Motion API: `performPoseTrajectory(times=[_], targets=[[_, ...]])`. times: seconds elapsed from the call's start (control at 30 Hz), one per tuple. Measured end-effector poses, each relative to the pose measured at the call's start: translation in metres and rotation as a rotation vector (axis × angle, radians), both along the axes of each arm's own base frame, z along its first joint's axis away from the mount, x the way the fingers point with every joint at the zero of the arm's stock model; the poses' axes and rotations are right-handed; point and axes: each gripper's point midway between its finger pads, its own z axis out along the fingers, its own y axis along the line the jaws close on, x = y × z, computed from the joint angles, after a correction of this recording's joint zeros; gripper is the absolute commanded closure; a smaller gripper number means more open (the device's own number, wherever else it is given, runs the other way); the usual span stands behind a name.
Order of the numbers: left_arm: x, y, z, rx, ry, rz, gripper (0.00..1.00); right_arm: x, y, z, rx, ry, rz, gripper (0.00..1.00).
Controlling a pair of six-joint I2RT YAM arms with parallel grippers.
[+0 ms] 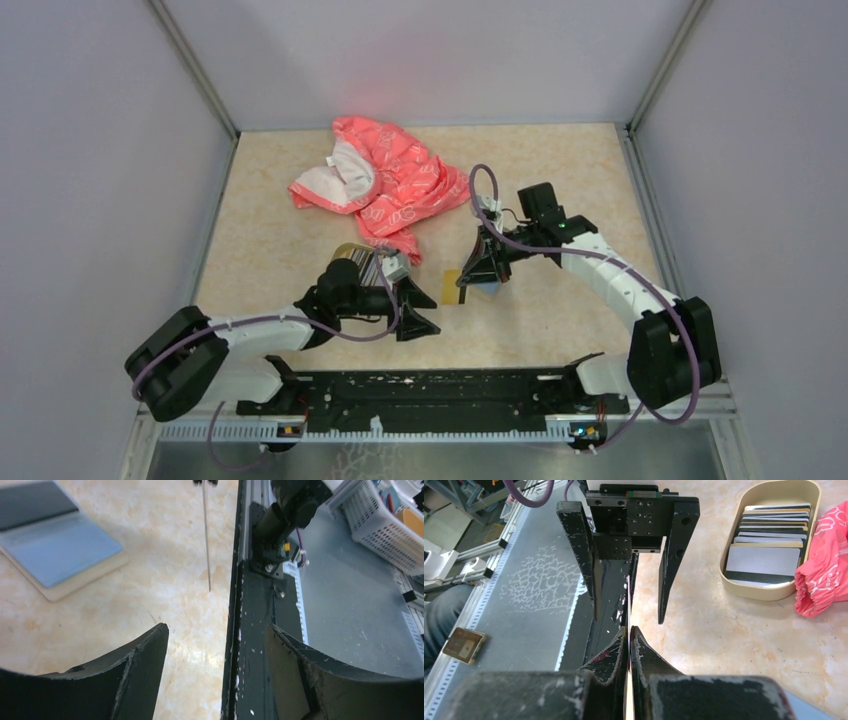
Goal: Put the credit cards into the card holder
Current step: Insert the credit card into the card holder.
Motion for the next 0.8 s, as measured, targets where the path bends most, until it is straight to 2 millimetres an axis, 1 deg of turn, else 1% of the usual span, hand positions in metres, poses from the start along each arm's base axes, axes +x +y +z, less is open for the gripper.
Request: performPoseTrajectory(times=[0.07,0.17,0.23,0.33,0.37,0.4,0.43,0.53,0.57,0.67,0.7,0.73,0.8], targets=[[0.003,-0.003,0.009,-0.044,-0.015,0.011,0.24,0.000,0.001,0.002,0.009,0.003,0.002,1.00],[0.008,-0.010,0.029,-0.128,-0.047,0.019,0.26,0.001,0.002,0.004,0.016,0.005,0.003,1.00],[0.010,-0.013,0.037,-0.166,-0.054,0.021,0.28,0.001,0.002,0.005,0.021,0.006,0.005,1.00],[0.012,-0.018,0.045,-0.200,-0.053,0.022,0.33,0.001,0.002,0.006,0.024,0.009,0.006,1.00],[0.013,-0.020,0.046,-0.205,-0.047,0.021,0.37,0.001,0.002,0.006,0.025,0.010,0.007,1.00],[0.015,-0.023,0.047,-0.209,-0.043,0.022,0.44,0.001,0.002,0.006,0.027,0.009,0.008,1.00],[0.017,-0.026,0.049,-0.213,-0.038,0.022,0.54,0.001,0.003,0.006,0.028,0.009,0.009,1.00],[0.021,-0.032,0.054,-0.225,-0.025,0.017,0.89,0.000,0.002,0.003,0.027,0.014,0.008,1.00],[0.021,-0.034,0.055,-0.228,-0.021,0.011,0.99,-0.001,0.002,0.003,0.026,0.015,0.008,1.00],[0.024,-0.038,0.053,-0.219,-0.003,0.007,1.00,-0.003,0.002,0.003,0.029,0.033,0.013,0.76],[0.025,-0.039,0.051,-0.214,0.004,0.006,1.00,-0.003,0.002,0.003,0.027,0.033,0.011,0.70],[0.024,-0.039,0.051,-0.209,0.009,0.001,1.00,-0.003,0.001,0.002,0.023,0.034,0.009,0.67],[0.023,-0.040,0.050,-0.202,0.010,-0.008,1.00,-0.002,0.001,0.001,0.019,0.029,0.007,0.67]])
